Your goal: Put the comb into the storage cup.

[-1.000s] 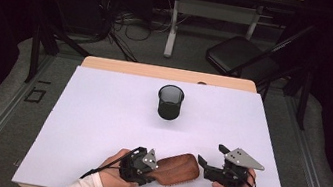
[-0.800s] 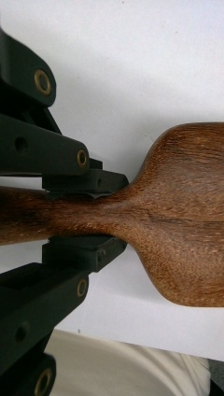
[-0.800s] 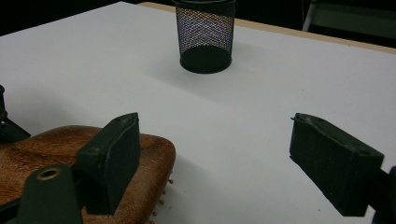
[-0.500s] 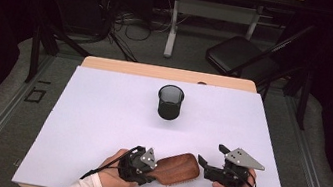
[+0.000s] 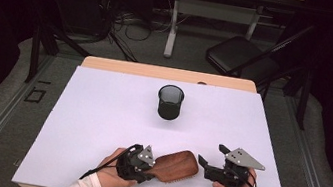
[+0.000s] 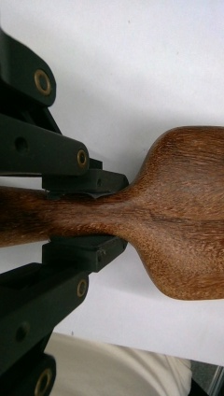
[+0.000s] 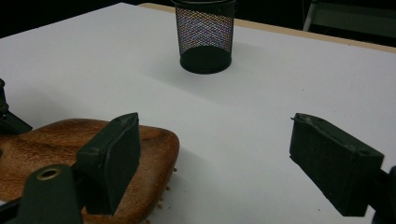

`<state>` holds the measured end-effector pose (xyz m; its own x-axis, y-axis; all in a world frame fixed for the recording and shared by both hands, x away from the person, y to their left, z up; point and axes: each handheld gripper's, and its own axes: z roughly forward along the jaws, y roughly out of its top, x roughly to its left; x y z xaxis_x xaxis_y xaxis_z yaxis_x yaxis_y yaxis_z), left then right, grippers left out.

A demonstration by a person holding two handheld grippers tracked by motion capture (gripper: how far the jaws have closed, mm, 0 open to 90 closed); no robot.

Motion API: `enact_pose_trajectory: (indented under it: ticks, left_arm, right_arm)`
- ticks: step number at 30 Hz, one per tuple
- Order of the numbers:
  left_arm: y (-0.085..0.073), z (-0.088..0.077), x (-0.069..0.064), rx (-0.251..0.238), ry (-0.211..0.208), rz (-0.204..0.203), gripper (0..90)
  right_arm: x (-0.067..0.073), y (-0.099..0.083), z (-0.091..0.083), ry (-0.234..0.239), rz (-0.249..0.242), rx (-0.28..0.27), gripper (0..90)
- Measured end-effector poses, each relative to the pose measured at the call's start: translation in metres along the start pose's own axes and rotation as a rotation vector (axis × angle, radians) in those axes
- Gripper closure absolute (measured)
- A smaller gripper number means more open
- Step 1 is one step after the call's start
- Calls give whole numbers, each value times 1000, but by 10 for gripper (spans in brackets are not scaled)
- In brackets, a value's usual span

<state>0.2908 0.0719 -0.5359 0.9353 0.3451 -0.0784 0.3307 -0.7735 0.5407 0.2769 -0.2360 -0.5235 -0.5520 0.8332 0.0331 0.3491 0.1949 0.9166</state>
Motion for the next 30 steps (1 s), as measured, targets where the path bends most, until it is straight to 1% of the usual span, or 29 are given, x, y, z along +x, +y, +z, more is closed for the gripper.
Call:
enact_pose_trajectory:
  ticks: [6, 17, 21, 23, 25, 26, 30]
  left_arm:
    - [-1, -4, 3, -18, 16, -23, 720]
    - [-3, -13, 8, -72, 41, -61, 720]
    - [-4, -16, 10, -81, 52, -65, 720]
    - [-4, -16, 10, -89, 50, -76, 720]
    - [-4, -17, 10, -91, 59, -71, 720]
    - [-5, -17, 9, -98, 61, -81, 720]
    - [-5, -19, 10, -122, 68, -94, 720]
  right_arm:
    - [0, 0, 0, 1, 1, -1, 164]
    - [-1, -1, 1, 2, 10, 1, 164]
    - [-1, -1, 1, 4, 12, 0, 164]
    - [-1, -1, 1, 4, 12, 1, 164]
    - [-1, -1, 0, 6, 14, 4, 164]
    - [-1, -1, 0, 6, 14, 4, 164]
    - [-1, -1, 0, 7, 15, 4, 164]
